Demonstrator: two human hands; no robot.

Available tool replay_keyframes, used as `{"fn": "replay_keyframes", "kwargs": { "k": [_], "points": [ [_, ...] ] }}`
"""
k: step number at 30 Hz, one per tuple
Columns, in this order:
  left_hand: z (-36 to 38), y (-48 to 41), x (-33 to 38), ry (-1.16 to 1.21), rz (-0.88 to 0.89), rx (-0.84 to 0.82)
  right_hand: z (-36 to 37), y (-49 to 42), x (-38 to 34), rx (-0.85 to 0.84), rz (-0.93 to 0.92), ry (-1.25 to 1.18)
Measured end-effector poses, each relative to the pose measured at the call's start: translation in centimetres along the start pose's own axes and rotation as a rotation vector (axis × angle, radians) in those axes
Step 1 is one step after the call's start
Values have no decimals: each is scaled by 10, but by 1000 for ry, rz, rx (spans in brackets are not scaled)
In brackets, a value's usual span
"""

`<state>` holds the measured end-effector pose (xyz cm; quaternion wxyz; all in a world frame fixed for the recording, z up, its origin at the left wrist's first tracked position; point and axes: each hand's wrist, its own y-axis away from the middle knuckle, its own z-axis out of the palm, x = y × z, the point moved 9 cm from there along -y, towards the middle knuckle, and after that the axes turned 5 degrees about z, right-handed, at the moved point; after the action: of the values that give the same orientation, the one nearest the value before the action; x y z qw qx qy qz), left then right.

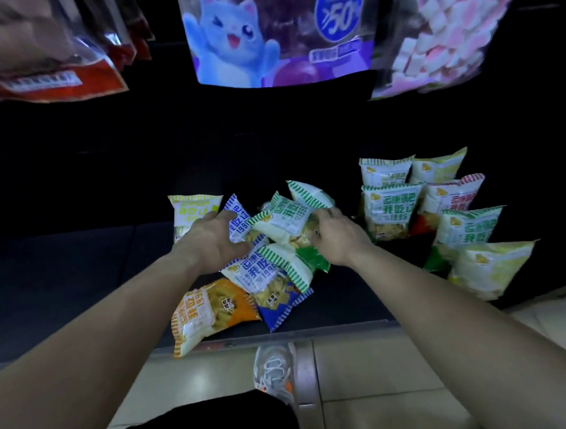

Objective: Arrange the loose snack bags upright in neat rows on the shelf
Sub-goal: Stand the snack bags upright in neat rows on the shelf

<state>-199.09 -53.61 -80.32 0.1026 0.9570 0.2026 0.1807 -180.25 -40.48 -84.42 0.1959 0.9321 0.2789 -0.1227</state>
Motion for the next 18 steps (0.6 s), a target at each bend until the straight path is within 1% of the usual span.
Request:
{"fn": "replay_keyframes", "kwargs": {
  "k": [3,7,9,13,18],
  "points": [
    [3,-18,5,87,11,8,12,-15,12,-41,53,-99],
    [6,-26,14,127,27,0,31,-22,16,-141,70,-163],
    [9,-26,16,132,27,-13,35,-25,12,-114,60,-123],
    [10,-22,15,120,22,-13,31,-24,-3,3,42,9],
    [8,-14,7,90,-2,-21,21,-8,-11,25,23,140]
  ]
}}
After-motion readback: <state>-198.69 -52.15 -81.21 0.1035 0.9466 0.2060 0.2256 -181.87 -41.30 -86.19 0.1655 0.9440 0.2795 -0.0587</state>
